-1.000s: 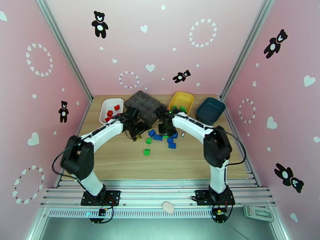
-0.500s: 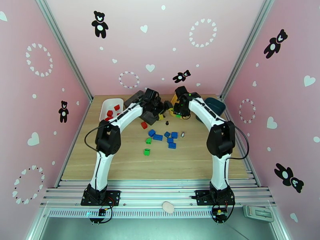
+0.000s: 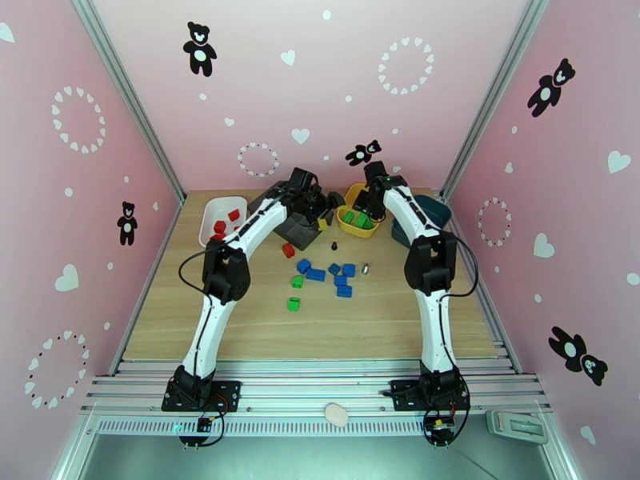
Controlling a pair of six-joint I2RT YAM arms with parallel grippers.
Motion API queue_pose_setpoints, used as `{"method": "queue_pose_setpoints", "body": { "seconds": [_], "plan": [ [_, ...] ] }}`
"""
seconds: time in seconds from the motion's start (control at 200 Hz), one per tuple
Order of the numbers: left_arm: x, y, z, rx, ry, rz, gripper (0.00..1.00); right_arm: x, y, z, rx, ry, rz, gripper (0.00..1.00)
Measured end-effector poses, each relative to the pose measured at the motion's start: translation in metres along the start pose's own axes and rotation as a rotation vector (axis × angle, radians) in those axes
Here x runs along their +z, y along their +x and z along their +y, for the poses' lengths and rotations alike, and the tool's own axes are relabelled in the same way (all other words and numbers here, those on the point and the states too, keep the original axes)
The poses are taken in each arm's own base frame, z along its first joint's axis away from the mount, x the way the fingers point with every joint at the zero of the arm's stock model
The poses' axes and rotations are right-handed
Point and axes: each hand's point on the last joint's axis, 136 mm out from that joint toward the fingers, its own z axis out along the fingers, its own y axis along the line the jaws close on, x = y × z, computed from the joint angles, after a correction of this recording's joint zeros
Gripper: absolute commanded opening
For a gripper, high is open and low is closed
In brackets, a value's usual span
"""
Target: Sort the legos into containers by color
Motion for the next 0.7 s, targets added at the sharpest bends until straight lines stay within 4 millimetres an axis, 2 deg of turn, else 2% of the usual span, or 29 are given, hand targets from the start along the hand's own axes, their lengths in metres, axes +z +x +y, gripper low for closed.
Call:
{"method": "queue_pose_setpoints", "body": {
  "seconds": [0.18,0.3,0.38,0.465,0.696],
  "plan": [
    [-0.024,0.016,0.031,0.011,-0.135,-0.026,0.88,-0.002,0.003,0.007,-0.027,-0.015,0.008,0.53],
    [-0.053,0.032,0.043,0.038,-0.213,-0.072,0.87,-0.003,0.023,0.013,-0.085,-0.009,0.038,0.55],
    [-0.073,0.044,0.055,0.05,-0.265,-0.103,0.86,-0.009,0.049,0.02,-0.144,-0.003,0.074,0.56],
    [-0.091,0.058,0.077,0.034,-0.325,-0.126,0.86,-0.018,0.082,0.032,-0.215,-0.007,0.113,0.57],
    [-0.126,0.09,0.168,-0.104,-0.508,-0.166,0.87,-0.036,0.189,0.059,-0.447,-0.017,0.231,0.57]
  ]
}}
